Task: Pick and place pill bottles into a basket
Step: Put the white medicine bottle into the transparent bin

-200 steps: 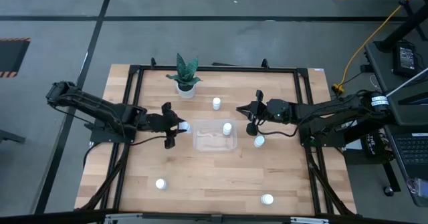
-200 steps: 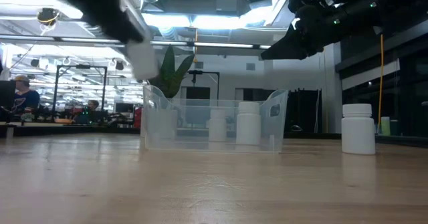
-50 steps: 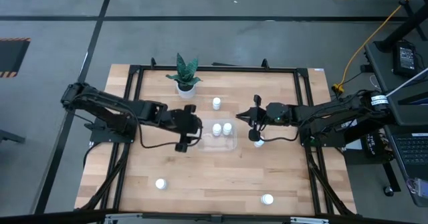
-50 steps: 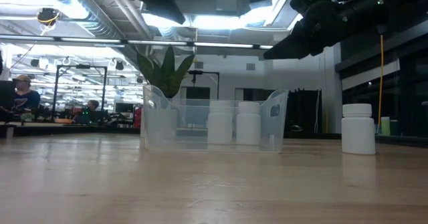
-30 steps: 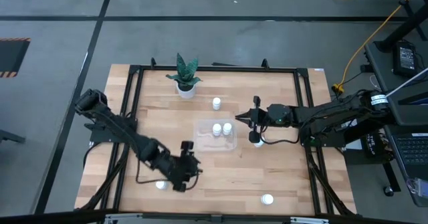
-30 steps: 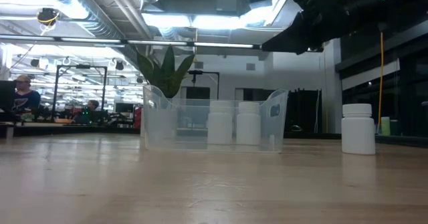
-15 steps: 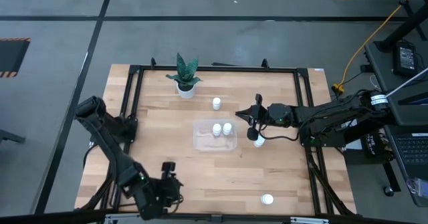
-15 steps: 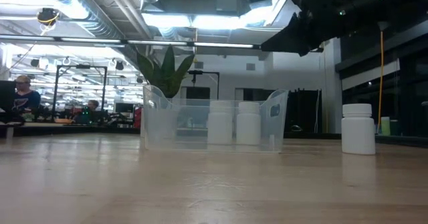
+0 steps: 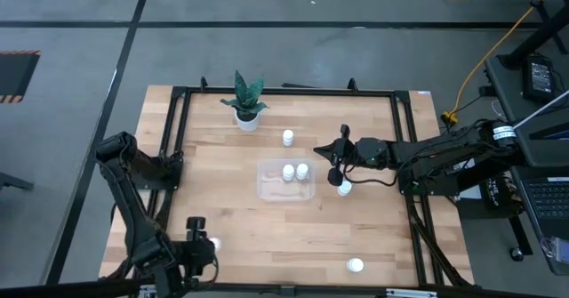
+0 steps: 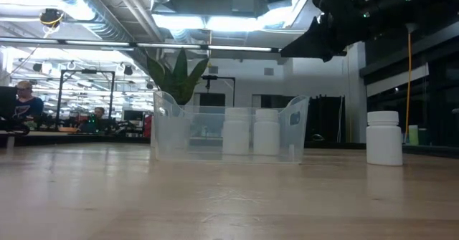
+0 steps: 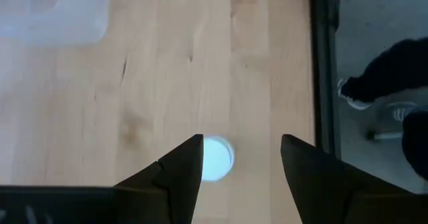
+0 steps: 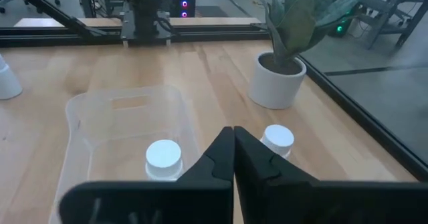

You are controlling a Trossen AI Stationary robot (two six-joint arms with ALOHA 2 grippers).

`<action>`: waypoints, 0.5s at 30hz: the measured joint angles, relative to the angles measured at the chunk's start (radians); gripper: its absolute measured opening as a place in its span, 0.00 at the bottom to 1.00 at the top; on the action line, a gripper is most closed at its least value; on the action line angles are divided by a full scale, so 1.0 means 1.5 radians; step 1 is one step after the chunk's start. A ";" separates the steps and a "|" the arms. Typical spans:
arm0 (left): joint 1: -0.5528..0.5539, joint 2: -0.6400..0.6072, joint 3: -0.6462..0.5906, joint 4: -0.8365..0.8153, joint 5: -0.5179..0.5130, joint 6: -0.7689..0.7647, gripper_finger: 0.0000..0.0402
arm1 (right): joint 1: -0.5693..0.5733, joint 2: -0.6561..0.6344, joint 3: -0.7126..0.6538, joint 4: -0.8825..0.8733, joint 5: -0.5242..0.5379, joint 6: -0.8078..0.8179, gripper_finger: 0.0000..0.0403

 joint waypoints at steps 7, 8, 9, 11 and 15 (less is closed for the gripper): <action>-0.034 0.007 -0.012 -0.013 -0.026 -0.113 0.48 | 0.000 0.000 0.000 -0.002 0.000 0.009 0.05; -0.037 0.013 -0.012 -0.013 -0.027 -0.114 0.48 | 0.000 0.000 0.000 -0.002 0.000 0.015 0.06; -0.040 0.020 -0.012 -0.013 -0.027 -0.114 0.48 | 0.000 0.000 0.000 -0.002 0.000 0.017 0.06; -0.042 0.033 -0.012 -0.013 -0.028 -0.114 0.48 | 0.000 0.000 0.000 -0.002 0.000 0.017 0.07; -0.040 0.076 -0.013 -0.013 -0.027 -0.138 0.49 | 0.000 0.000 0.000 -0.002 0.000 0.018 0.07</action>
